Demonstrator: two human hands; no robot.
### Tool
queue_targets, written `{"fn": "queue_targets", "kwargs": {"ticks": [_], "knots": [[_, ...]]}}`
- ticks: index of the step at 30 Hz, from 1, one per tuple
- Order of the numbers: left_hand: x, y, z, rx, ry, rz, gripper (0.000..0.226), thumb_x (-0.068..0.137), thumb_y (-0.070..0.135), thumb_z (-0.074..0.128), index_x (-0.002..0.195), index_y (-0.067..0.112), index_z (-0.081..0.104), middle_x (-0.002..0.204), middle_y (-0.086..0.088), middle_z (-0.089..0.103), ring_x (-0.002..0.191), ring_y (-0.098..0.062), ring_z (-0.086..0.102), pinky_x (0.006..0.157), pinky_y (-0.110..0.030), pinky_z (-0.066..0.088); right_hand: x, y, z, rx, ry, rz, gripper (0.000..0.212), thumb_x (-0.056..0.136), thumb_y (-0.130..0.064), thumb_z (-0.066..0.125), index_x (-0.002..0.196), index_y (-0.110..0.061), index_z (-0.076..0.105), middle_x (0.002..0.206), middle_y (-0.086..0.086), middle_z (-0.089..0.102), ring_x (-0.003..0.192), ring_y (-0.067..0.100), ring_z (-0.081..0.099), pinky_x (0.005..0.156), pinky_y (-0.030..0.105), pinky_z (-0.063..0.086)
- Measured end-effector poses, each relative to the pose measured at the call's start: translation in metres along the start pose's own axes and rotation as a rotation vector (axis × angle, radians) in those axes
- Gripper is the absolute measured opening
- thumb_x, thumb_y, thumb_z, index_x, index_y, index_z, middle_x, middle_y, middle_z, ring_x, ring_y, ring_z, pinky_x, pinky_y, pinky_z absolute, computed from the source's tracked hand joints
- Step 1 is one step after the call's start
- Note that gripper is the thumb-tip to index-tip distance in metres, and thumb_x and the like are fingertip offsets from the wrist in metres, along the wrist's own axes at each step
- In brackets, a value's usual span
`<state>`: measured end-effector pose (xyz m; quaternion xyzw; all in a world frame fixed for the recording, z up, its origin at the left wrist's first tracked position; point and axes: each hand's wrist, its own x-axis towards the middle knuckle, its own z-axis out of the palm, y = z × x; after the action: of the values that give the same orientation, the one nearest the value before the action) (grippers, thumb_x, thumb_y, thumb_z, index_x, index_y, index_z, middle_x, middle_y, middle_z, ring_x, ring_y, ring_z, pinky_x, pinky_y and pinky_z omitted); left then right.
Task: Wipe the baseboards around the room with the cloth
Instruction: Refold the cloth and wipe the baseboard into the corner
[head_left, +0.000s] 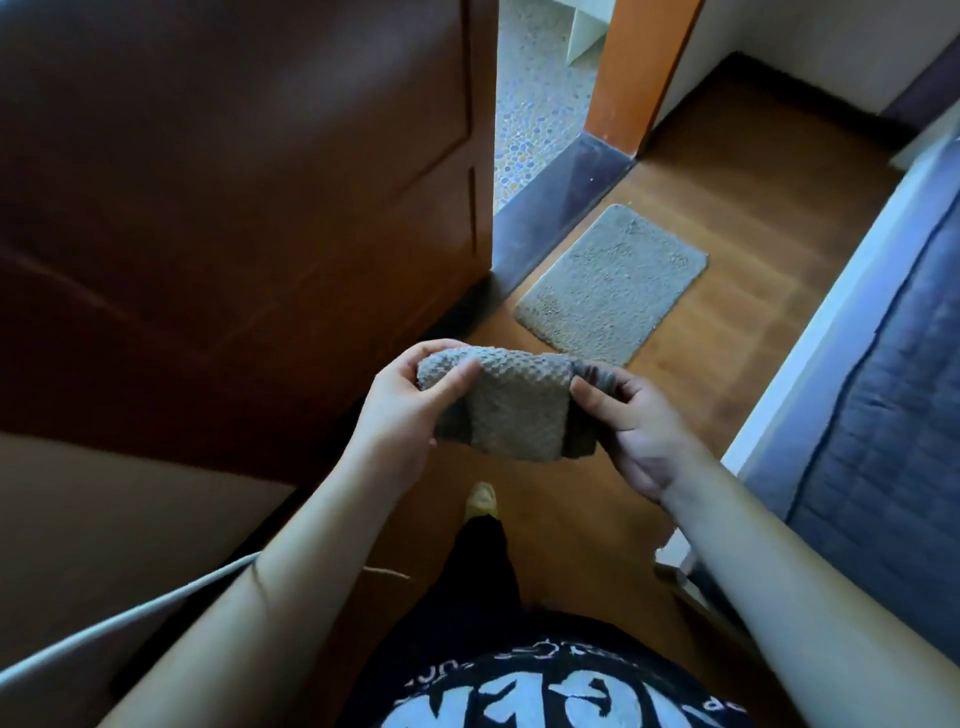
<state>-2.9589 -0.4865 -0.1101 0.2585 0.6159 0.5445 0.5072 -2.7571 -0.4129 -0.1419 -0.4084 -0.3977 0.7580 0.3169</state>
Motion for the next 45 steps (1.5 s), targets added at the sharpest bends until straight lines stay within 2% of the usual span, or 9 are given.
{"fn": "queue_targets", "kwargs": {"ticks": [4,7,14,17,20,25,30,36,45], "knots": [[0.07,0.008,0.017,0.001,-0.069,-0.001,0.014,0.083,0.028,0.076,0.095,0.025,0.07,0.099,-0.006,0.071,0.095,-0.028,0.067,0.071,-0.04,0.058,0.042,-0.034,-0.02,-0.032,0.114,-0.04,0.06,0.033,-0.059,0.094,0.08,-0.025,0.079,0.085,-0.005,0.074,0.085,0.006,0.067,0.079,0.018,0.053],[0.12,0.019,0.038,0.115,-0.096,0.031,0.012,0.082,0.038,0.069,0.093,0.033,0.069,0.102,-0.006,0.071,0.103,-0.031,0.066,0.091,-0.053,0.054,0.063,-0.06,-0.036,-0.07,0.159,-0.064,0.068,0.038,-0.065,0.09,0.086,-0.019,0.076,0.088,-0.005,0.074,0.088,0.005,0.066,0.081,0.017,0.052],[0.198,0.048,0.11,0.111,-0.294,-0.018,0.01,0.093,0.033,0.062,0.091,0.034,0.071,0.091,-0.002,0.067,0.089,-0.021,0.062,0.093,-0.053,0.048,0.08,-0.109,-0.072,0.006,0.307,-0.101,0.084,0.049,-0.067,0.085,0.102,-0.005,0.064,0.094,-0.002,0.072,0.097,0.008,0.064,0.085,0.016,0.051],[0.216,0.055,0.158,-0.003,-0.374,-0.12,0.014,0.101,0.019,0.053,0.097,0.019,0.066,0.083,-0.001,0.069,0.073,-0.012,0.066,0.077,-0.033,0.055,0.079,-0.13,-0.101,0.16,0.342,-0.094,0.06,0.064,-0.042,0.076,0.106,-0.002,0.061,0.091,0.001,0.072,0.09,0.012,0.066,0.071,0.018,0.054],[0.225,0.061,0.209,0.005,-0.374,-0.178,0.012,0.1,0.013,0.055,0.107,0.005,0.06,0.082,-0.004,0.067,0.062,-0.004,0.066,0.056,-0.017,0.053,0.084,-0.143,-0.134,0.19,0.411,-0.116,0.082,0.048,-0.05,0.091,0.108,-0.004,0.061,0.091,0.005,0.07,0.084,0.012,0.068,0.066,0.024,0.056],[0.25,0.054,0.3,0.423,-0.234,0.138,0.02,0.096,0.024,0.064,0.113,0.015,0.059,0.097,0.004,0.065,0.082,-0.002,0.062,0.062,-0.004,0.044,0.106,-0.166,-0.216,0.239,0.566,-0.167,0.085,0.041,-0.064,0.09,0.104,-0.014,0.065,0.1,0.006,0.066,0.092,0.017,0.063,0.073,0.029,0.052],[0.246,0.06,0.382,0.58,-0.417,0.363,0.007,0.096,0.025,0.062,0.104,0.027,0.063,0.098,0.014,0.068,0.087,0.004,0.064,0.073,-0.009,0.048,0.117,-0.2,-0.28,0.229,0.513,-0.19,0.046,0.073,-0.034,0.074,0.109,-0.007,0.064,0.104,0.013,0.067,0.1,0.025,0.065,0.092,0.039,0.051],[0.269,0.062,0.446,0.641,-0.581,0.346,0.042,0.087,0.03,0.074,0.114,0.048,0.047,0.119,0.011,0.062,0.109,0.0,0.061,0.087,-0.025,0.055,0.138,-0.239,-0.335,0.236,0.33,-0.202,0.035,0.092,-0.007,0.055,0.126,0.004,0.054,0.113,0.018,0.064,0.106,0.023,0.061,0.103,0.038,0.046],[0.345,0.07,0.486,0.786,-0.563,0.35,0.068,0.078,0.037,0.082,0.137,0.029,0.048,0.112,0.01,0.066,0.107,-0.007,0.064,0.092,-0.031,0.054,0.198,-0.289,-0.377,-0.017,0.302,-0.154,0.015,0.096,-0.009,0.056,0.108,-0.015,0.063,0.103,0.005,0.069,0.104,0.018,0.064,0.105,0.041,0.046]]}}
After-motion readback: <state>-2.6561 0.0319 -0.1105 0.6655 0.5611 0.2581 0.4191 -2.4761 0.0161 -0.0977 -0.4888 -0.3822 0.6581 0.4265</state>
